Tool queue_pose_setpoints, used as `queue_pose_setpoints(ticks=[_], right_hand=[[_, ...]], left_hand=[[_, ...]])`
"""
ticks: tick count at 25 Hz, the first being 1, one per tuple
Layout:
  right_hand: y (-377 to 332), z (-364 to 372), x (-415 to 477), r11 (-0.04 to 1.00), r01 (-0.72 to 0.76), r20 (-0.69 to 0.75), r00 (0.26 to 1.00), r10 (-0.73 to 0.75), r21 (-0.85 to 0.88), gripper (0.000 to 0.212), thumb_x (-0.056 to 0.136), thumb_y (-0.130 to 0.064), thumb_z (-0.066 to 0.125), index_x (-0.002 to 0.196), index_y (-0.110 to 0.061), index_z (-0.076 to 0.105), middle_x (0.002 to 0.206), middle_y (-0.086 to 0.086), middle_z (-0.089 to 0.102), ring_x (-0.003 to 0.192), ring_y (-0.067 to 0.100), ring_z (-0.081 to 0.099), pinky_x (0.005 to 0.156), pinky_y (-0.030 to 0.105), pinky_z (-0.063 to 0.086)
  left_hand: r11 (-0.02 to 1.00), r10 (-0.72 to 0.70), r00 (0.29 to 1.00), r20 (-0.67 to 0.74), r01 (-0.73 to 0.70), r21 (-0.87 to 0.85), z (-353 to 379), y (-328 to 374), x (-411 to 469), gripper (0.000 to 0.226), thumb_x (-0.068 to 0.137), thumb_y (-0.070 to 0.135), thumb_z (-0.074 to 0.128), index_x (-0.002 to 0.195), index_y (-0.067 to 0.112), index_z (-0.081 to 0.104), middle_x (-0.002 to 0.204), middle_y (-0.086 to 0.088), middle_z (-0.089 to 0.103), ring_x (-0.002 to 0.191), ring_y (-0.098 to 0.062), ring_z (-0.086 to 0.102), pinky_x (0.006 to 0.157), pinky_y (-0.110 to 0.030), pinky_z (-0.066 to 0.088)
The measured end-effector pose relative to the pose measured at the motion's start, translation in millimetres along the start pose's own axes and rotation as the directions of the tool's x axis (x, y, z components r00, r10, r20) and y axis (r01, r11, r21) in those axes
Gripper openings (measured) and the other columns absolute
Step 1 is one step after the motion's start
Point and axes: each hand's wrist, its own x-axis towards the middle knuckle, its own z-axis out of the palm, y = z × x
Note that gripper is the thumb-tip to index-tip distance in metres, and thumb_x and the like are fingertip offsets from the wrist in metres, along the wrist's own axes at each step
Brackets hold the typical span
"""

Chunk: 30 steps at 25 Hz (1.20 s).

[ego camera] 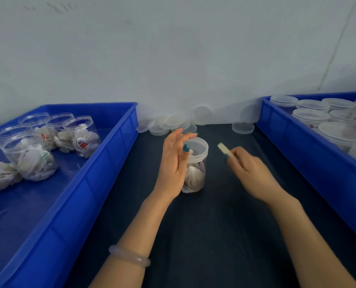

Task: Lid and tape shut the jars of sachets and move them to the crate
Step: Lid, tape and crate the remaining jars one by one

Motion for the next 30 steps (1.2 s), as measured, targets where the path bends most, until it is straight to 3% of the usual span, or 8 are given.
queue_pose_setpoints(ticks=[2, 5, 8, 14, 17, 22, 26, 30], right_hand=[[-8.5, 4.6, -5.5, 0.986, 0.137, -0.173, 0.978, -0.119, 0.094, 0.02, 0.099, -0.043, 0.038, 0.105, -0.027, 0.048, 0.065, -0.002, 0.055, 0.055, 0.012, 0.049, 0.055, 0.04, 0.041], [-18.7, 15.8, -15.2, 0.938, 0.343, -0.207, 0.922, -0.327, 0.045, 0.029, 0.093, -0.028, 0.039, 0.121, -0.03, 0.04, 0.079, -0.008, 0.055, 0.068, 0.012, 0.051, 0.059, 0.033, 0.043], [-20.8, 23.5, -15.8, 0.888, 0.44, -0.231, 0.858, -0.459, -0.131, 0.038, 0.097, -0.021, 0.043, 0.135, -0.02, 0.038, 0.096, -0.003, 0.06, 0.079, 0.013, 0.051, 0.07, 0.03, 0.041], [-22.4, 26.4, -16.1, 0.863, 0.452, -0.238, 0.834, -0.498, -0.225, 0.042, 0.093, -0.014, 0.052, 0.134, -0.006, 0.048, 0.098, 0.005, 0.067, 0.081, 0.022, 0.06, 0.077, 0.032, 0.044], [-24.2, 26.9, -16.7, 0.858, 0.463, -0.23, 0.83, -0.508, -0.224, 0.04, 0.094, -0.012, 0.056, 0.133, -0.005, 0.05, 0.098, 0.006, 0.068, 0.082, 0.025, 0.061, 0.077, 0.034, 0.046], [-22.0, 26.9, -16.6, 0.827, 0.447, -0.26, 0.801, -0.54, -0.34, 0.04, 0.087, -0.008, 0.066, 0.125, -0.002, 0.055, 0.093, 0.008, 0.069, 0.078, 0.025, 0.063, 0.077, 0.031, 0.043], [-22.8, 25.6, -14.2, 0.797, 0.423, -0.309, 0.761, -0.571, -0.431, 0.033, 0.091, -0.015, 0.061, 0.121, -0.003, 0.058, 0.089, 0.007, 0.069, 0.075, 0.024, 0.064, 0.075, 0.032, 0.046], [-21.0, 20.6, -8.8, 0.895, 0.293, -0.434, 0.795, -0.423, -0.337, 0.021, 0.1, -0.018, 0.053, 0.116, -0.005, 0.057, 0.079, 0.002, 0.063, 0.064, 0.016, 0.049, 0.067, 0.03, 0.035]], left_hand=[[0.995, 0.037, 0.998, -0.049, -0.032, 0.091, -0.2, -0.5, -0.4, 0.032, 0.104, 0.034, 0.038, 0.129, 0.033, 0.057, 0.15, 0.001, 0.04, 0.141, -0.006, 0.033, 0.111, -0.014, 0.028], [0.932, 0.267, 0.958, -0.104, -0.229, 0.281, 2.2, 3.4, -2.7, 0.039, 0.101, 0.04, 0.05, 0.134, 0.022, 0.06, 0.143, 0.005, 0.05, 0.135, -0.01, 0.043, 0.109, -0.038, 0.041], [0.884, 0.404, 0.905, -0.132, -0.349, 0.31, 6.9, 7.3, -4.8, 0.049, 0.098, 0.046, 0.056, 0.137, 0.016, 0.058, 0.133, 0.003, 0.058, 0.124, -0.009, 0.052, 0.101, -0.038, 0.048], [0.779, 0.569, 0.781, -0.259, -0.409, 0.476, 7.3, 12.5, -6.4, 0.028, 0.092, 0.025, 0.072, 0.119, 0.017, 0.071, 0.111, -0.001, 0.072, 0.098, -0.015, 0.068, 0.081, -0.036, 0.055], [0.845, 0.511, 0.786, -0.348, -0.384, 0.372, 3.3, 16.0, -5.8, 0.017, 0.088, 0.024, 0.076, 0.102, 0.014, 0.078, 0.102, 0.004, 0.074, 0.092, -0.013, 0.069, 0.075, -0.037, 0.056], [0.963, 0.27, 0.903, -0.333, -0.257, 0.084, 1.0, 24.2, -3.1, 0.013, 0.085, 0.021, 0.074, 0.092, 0.011, 0.074, 0.092, 0.009, 0.07, 0.088, -0.011, 0.066, 0.078, -0.036, 0.056], [0.968, 0.242, 0.943, -0.23, -0.218, 0.126, 2.4, 25.1, -1.0, 0.011, 0.091, 0.021, 0.068, 0.094, 0.011, 0.068, 0.096, 0.016, 0.06, 0.093, -0.01, 0.059, 0.083, -0.033, 0.051], [0.929, 0.343, 0.932, -0.117, -0.318, 0.188, 11.2, 29.8, -4.9, 0.016, 0.092, 0.027, 0.063, 0.091, 0.012, 0.067, 0.094, 0.008, 0.065, 0.094, -0.007, 0.057, 0.086, -0.035, 0.048]])
